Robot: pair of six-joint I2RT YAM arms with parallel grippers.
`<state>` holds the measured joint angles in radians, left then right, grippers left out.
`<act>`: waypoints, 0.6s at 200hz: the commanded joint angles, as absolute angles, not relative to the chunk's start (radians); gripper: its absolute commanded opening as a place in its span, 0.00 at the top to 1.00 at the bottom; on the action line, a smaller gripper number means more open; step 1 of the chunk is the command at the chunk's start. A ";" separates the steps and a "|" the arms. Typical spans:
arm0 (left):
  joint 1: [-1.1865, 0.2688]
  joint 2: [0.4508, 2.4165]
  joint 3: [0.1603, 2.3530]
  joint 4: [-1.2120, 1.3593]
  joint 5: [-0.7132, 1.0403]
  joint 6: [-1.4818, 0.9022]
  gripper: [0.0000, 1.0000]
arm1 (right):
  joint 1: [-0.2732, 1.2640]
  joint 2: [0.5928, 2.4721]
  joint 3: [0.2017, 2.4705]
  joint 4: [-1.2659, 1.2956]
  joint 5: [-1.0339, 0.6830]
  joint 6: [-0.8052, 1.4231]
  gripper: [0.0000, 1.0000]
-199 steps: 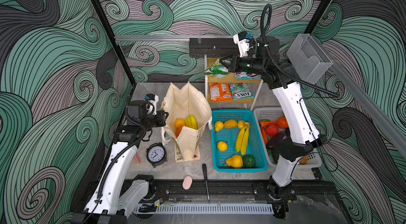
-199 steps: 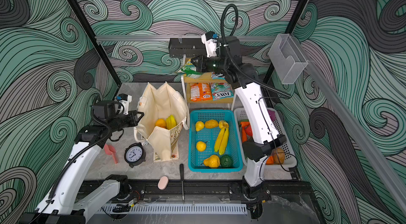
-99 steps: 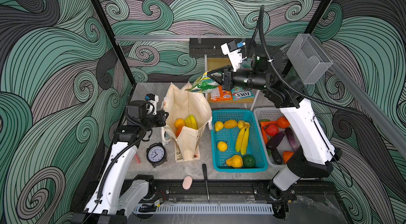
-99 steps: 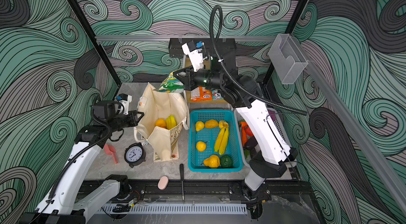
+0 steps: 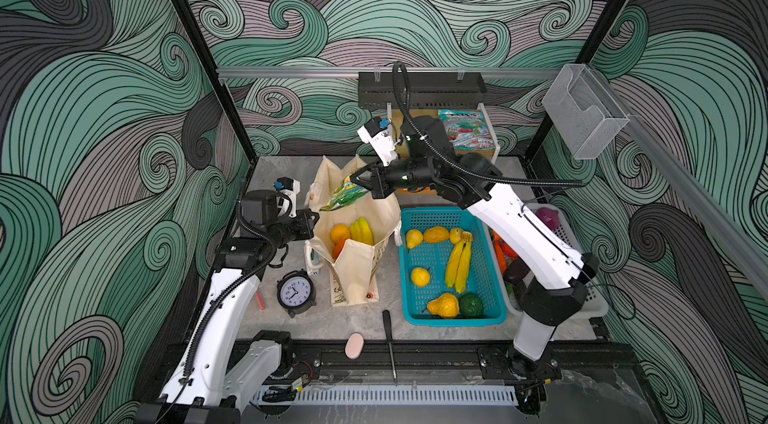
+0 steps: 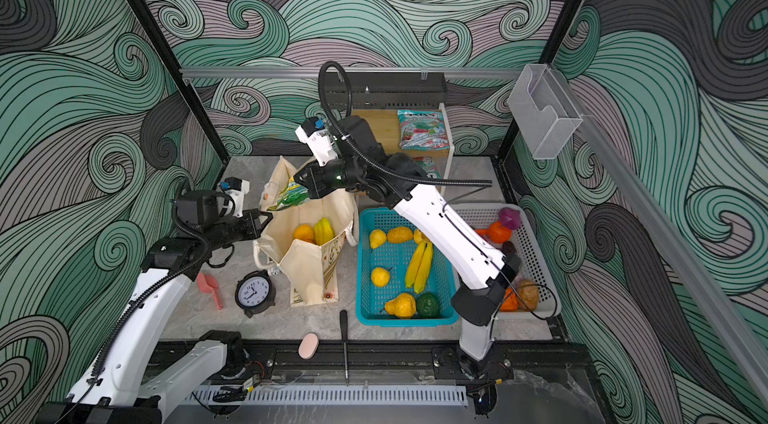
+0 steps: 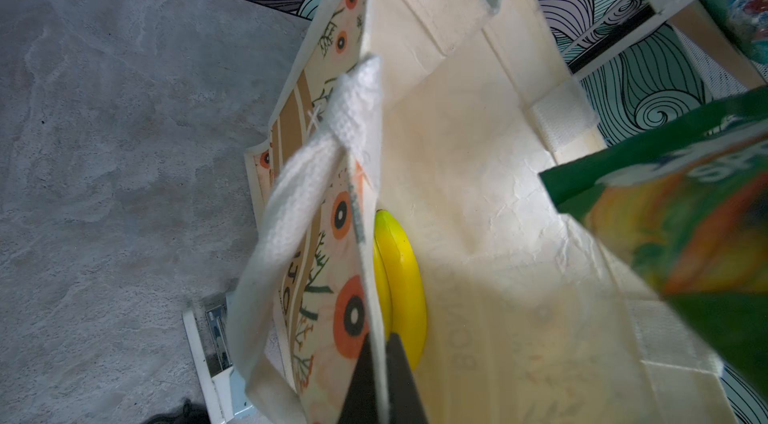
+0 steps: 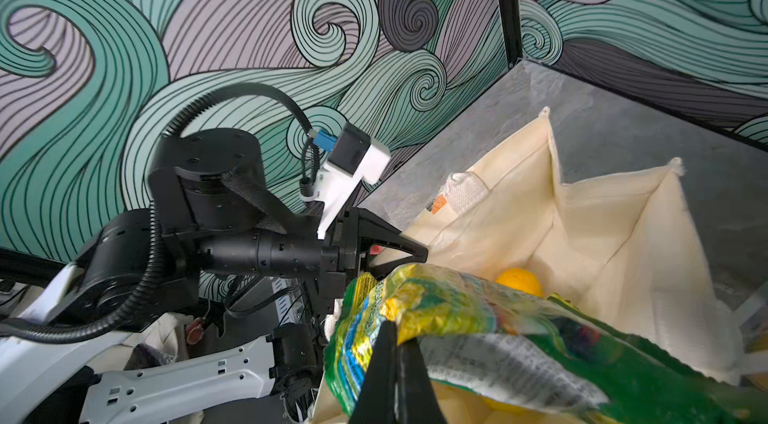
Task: Place the food into the grocery bag and tie it
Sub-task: 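Lift the candy bag off the shelf and carry it over the tote bag, then lower the candy bag into the tote bag and open the right gripper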
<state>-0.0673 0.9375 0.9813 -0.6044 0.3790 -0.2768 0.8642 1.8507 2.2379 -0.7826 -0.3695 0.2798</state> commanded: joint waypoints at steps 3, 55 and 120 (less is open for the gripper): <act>-0.064 0.912 0.981 -0.595 0.390 -0.262 1.00 | 0.873 1.932 2.314 -0.763 -0.341 0.228 1.00; -0.063 0.908 0.982 -0.598 0.383 -0.261 1.00 | 0.874 2.089 2.380 -0.816 -0.253 0.139 1.00; -0.063 0.912 0.982 -0.601 0.380 -0.261 1.00 | 0.898 2.194 2.394 -0.805 -0.148 0.037 1.00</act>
<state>-0.0658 0.9234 0.9752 -0.6113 0.3676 -0.2764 0.8783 2.1712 2.3711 -0.8295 -0.2214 0.1093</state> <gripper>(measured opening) 0.048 0.051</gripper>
